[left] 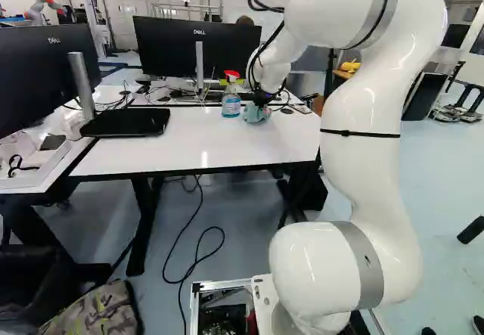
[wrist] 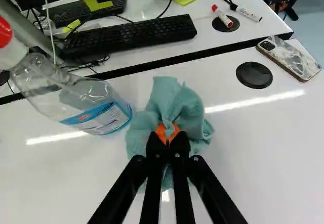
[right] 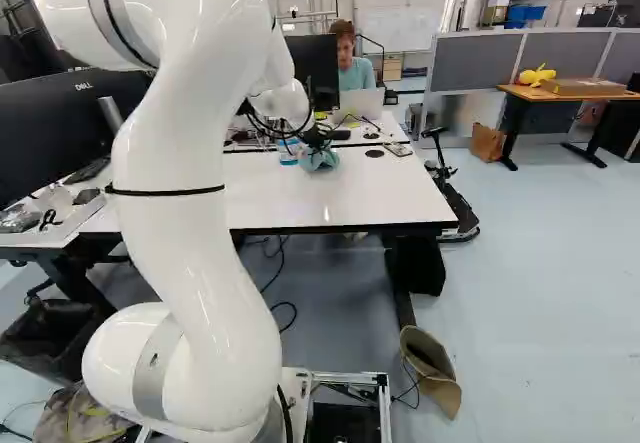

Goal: Clean the table with the green towel

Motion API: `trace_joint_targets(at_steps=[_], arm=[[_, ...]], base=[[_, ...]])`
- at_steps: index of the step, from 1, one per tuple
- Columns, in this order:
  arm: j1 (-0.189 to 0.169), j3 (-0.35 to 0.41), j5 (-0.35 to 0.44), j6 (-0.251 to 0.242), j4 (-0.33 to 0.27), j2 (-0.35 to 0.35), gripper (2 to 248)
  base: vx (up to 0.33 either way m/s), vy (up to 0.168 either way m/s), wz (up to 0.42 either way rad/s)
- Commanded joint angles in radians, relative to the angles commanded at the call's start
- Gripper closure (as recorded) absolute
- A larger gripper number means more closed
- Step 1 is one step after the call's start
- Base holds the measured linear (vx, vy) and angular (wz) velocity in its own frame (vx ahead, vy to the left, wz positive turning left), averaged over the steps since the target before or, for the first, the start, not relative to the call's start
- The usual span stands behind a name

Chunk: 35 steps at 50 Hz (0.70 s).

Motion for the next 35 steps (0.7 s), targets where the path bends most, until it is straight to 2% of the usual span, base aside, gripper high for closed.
trace_joint_targets(at_steps=[35], arm=[[0.073,0.156,0.0,0.0,0.0,0.127,224]], base=[[0.0,0.0,0.0]])
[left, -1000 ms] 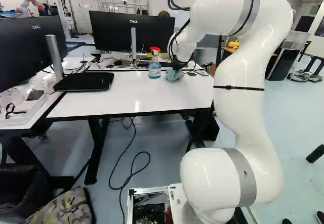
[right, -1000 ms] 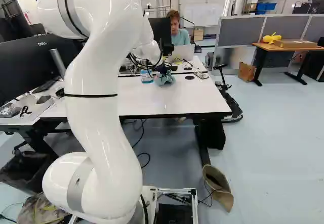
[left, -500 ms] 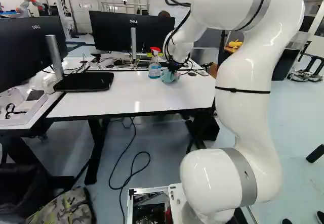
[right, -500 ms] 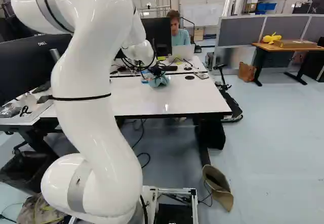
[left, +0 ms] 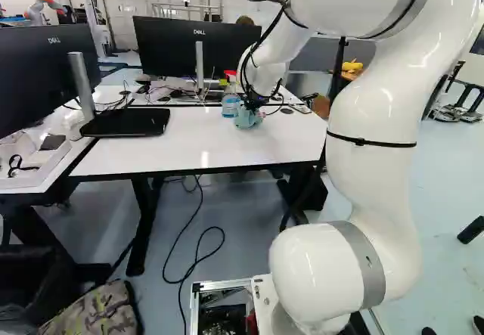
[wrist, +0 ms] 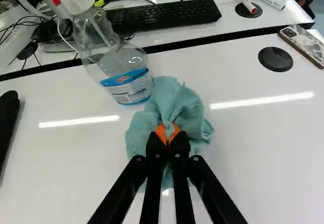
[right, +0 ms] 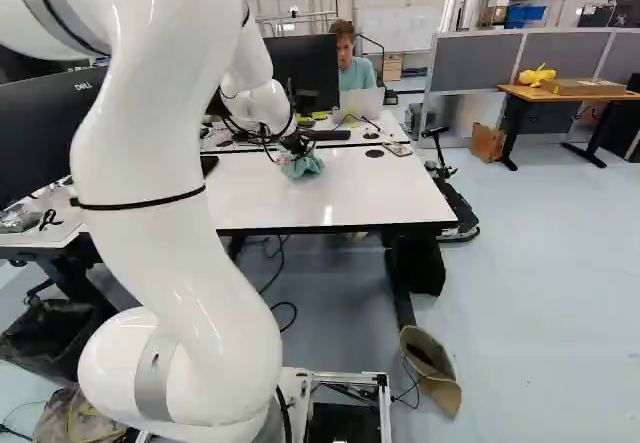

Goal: Clean the table with the green towel

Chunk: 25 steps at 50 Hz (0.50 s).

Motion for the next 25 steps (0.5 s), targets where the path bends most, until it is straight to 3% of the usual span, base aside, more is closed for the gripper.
trace_joint_targets(at_steps=[25], arm=[[0.003,0.01,0.0,0.0,0.0,0.009,224]], base=[[0.0,0.0,0.0]])
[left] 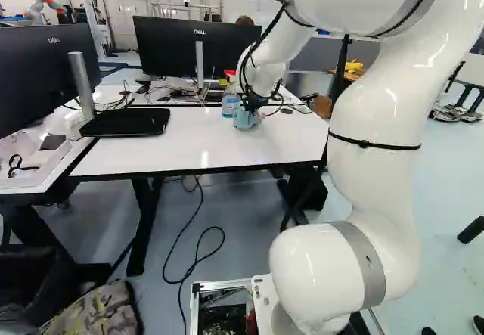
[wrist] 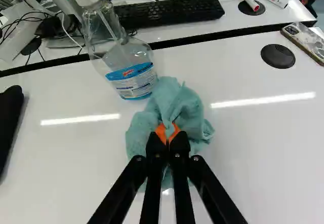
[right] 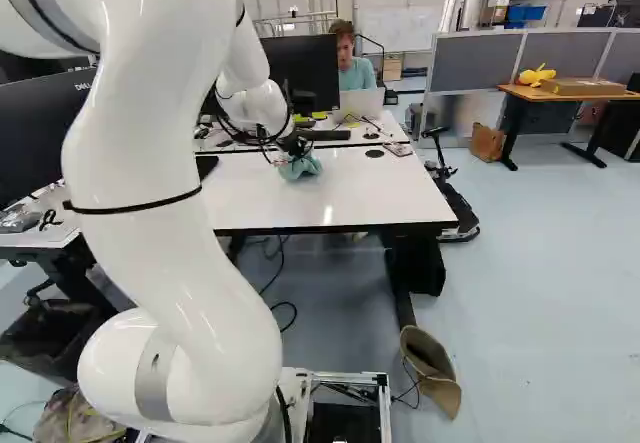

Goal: Clean the table with the green towel

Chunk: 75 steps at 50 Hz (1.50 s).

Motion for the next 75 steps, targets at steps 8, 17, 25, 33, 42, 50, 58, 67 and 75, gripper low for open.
trace_joint_targets(at_steps=[8,17,25,33,42,50,58,67,75], arm=[[0.0,0.0,0.0,0.0,0.0,0.0,224],[0.0,0.0,0.0,0.0,0.0,0.0,224],[0.0,0.002,0.0,0.0,0.0,0.01,224],[0.008,0.024,0.0,0.0,0.0,0.045,224],[0.023,0.066,0.0,0.0,0.0,0.101,224],[0.037,0.106,0.0,0.0,0.0,0.136,224],[0.05,0.147,0.0,0.0,0.0,0.173,224],[0.057,0.194,0.0,0.0,0.0,0.218,224],[0.058,0.235,0.0,0.0,0.0,0.257,224]], base=[[0.0,0.0,0.0],[0.0,0.0,0.0],[0.0,0.0,0.0],[0.0,0.0,0.0],[0.0,0.0,0.0],[0.0,0.0,0.0],[0.0,0.0,0.0],[0.0,0.0,0.0],[0.0,0.0,0.0]])
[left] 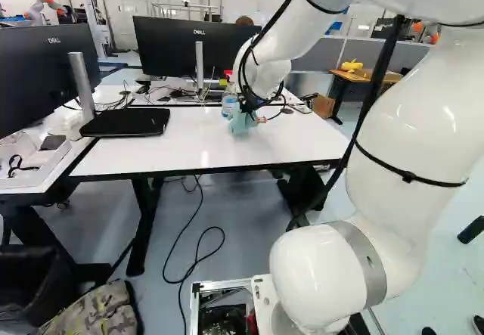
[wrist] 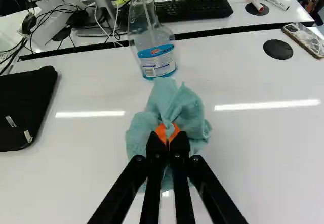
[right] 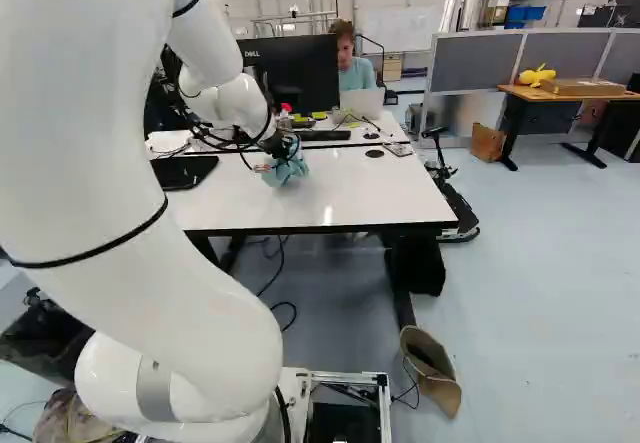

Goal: Clean the table with the green towel

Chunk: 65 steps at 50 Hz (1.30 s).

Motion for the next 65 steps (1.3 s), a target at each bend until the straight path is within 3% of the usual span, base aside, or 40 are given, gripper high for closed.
trace_joint_targets(at_steps=[15,65], arm=[[-0.027,0.056,0.0,0.0,0.0,0.055,224],[-0.197,0.053,0.0,0.0,0.0,0.052,224]], base=[[0.0,0.0,0.0],[0.0,0.0,0.0]])
